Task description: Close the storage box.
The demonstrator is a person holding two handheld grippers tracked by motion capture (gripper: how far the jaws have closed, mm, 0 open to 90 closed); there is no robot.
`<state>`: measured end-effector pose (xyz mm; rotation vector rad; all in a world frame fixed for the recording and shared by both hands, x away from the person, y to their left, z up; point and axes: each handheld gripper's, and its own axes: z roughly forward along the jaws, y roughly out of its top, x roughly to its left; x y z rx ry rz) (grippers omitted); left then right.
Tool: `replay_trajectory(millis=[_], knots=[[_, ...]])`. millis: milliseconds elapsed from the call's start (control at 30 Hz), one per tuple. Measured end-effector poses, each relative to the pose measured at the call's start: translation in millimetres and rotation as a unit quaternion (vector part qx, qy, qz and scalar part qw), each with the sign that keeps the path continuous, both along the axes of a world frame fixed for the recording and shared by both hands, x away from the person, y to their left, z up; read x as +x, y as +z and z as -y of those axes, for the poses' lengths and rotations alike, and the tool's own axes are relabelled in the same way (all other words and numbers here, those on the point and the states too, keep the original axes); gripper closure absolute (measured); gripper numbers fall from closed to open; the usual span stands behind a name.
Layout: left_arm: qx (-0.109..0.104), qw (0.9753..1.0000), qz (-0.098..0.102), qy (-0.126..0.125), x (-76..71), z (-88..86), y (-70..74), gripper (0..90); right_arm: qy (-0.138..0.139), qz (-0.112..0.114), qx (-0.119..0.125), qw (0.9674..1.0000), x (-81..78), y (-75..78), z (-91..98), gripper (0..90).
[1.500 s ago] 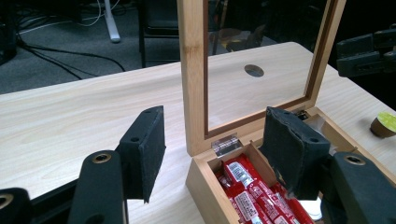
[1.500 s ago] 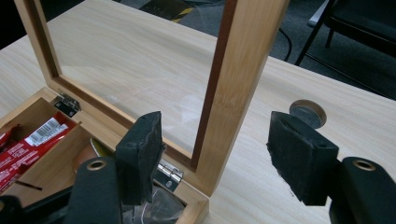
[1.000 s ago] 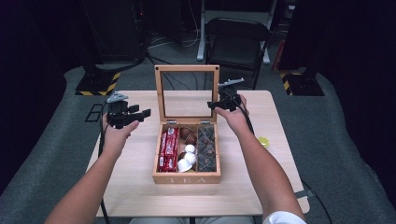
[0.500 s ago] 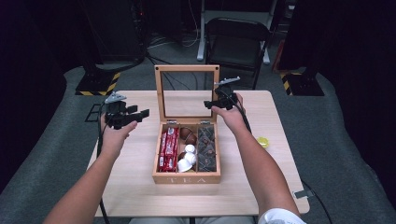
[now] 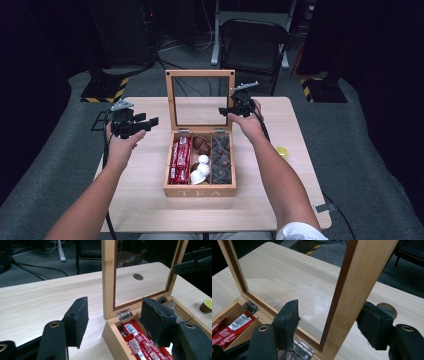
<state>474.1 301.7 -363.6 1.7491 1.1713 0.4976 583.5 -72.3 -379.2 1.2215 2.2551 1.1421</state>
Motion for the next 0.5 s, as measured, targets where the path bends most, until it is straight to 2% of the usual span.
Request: replay_trajectory(millis=[233,400,500], knots=[[0.000,1.0000,0.001,0.001,0.5,-0.1,-0.7,39.1,-0.003,0.006,-0.013,0.9999,-0.7,2.2,4.3,49.0],[0.001,1.0000,-0.001,0.001,0.7,0.1,-0.9,39.2,-0.023,0.010,-0.023,0.9994,-3.3,5.0,4.0,61.1],[0.001,1.0000,0.000,0.000,0.7,1.0,-0.9,39.1,-0.024,0.008,-0.021,0.9995,-2.9,5.5,6.0,63.0]])
